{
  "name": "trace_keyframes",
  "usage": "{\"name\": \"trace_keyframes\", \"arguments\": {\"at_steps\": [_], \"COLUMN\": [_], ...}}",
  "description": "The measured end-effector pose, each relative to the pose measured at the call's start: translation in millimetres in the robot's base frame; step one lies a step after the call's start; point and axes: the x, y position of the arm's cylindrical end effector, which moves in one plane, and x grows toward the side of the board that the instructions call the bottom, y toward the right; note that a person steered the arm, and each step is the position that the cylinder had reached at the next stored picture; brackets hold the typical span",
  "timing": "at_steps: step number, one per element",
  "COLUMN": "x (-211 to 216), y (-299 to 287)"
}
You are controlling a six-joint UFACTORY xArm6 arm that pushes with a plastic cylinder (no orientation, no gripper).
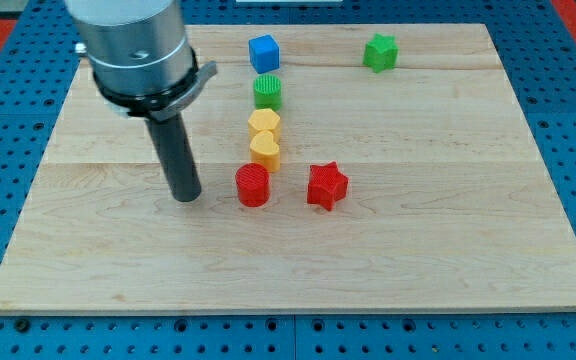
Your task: Move the red star along the red circle towards right to the yellow hexagon
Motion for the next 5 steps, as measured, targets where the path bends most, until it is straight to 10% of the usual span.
{"name": "trace_keyframes", "arguments": {"at_steps": [5], "x": [46], "y": [139]}}
